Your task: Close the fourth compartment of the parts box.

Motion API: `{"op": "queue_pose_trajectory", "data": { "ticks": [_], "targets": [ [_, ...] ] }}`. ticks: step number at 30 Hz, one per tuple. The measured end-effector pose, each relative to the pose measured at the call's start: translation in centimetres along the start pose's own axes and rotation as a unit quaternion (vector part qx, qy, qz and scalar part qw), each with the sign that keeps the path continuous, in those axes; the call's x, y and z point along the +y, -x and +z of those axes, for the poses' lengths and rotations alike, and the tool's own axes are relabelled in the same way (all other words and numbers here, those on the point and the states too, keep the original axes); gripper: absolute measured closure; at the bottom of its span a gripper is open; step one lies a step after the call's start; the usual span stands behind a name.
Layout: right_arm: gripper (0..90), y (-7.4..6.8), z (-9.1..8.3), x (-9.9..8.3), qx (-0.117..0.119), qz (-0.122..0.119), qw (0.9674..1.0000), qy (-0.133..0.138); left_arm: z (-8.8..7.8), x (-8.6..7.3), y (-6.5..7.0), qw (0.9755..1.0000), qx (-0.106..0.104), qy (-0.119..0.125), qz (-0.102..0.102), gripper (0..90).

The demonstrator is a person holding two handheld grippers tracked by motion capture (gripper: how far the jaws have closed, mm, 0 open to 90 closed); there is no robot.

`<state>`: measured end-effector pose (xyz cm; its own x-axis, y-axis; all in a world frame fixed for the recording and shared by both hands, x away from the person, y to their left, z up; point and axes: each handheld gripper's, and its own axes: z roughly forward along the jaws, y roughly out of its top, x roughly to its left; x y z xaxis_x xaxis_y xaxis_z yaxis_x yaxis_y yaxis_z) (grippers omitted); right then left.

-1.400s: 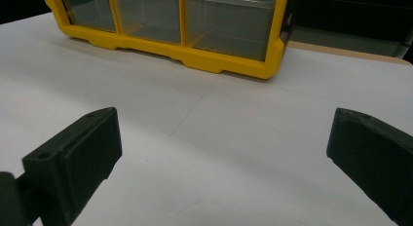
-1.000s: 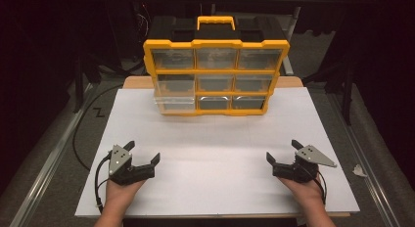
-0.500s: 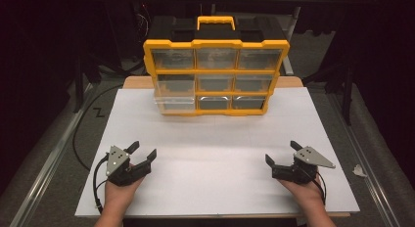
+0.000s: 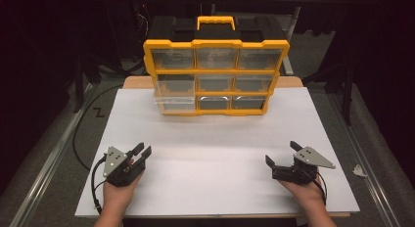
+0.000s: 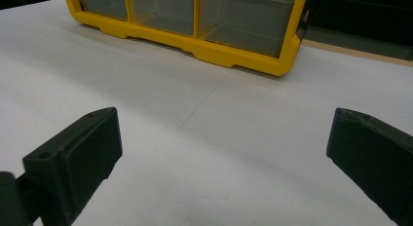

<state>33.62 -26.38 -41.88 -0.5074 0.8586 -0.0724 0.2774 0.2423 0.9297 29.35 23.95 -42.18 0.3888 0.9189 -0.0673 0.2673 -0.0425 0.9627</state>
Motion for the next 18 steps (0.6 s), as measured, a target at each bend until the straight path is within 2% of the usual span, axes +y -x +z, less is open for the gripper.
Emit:
{"op": "queue_pose_trajectory", "data": {
  "ticks": [6, 10, 18],
  "targets": [
    [1.0, -0.02, -0.07, 0.03, 0.001, -0.004, 1.0, 0.003, -0.17, 0.07, 0.04, 1.0, 0.0, 0.004, 0.002, 80.7],
    [0.9, -0.01, -0.07, 0.0, 0.001, -0.005, 1.0, 0.002, -0.21, 0.04, -0.05, 1.0, 0.007, 0.004, -0.002, 89.0],
    [0.9, -0.06, -0.03, -0.04, 0.005, -0.005, 1.0, -0.001, -0.27, 0.04, -0.07, 1.0, -0.001, 0.008, -0.005, 89.9]
  ]
}}
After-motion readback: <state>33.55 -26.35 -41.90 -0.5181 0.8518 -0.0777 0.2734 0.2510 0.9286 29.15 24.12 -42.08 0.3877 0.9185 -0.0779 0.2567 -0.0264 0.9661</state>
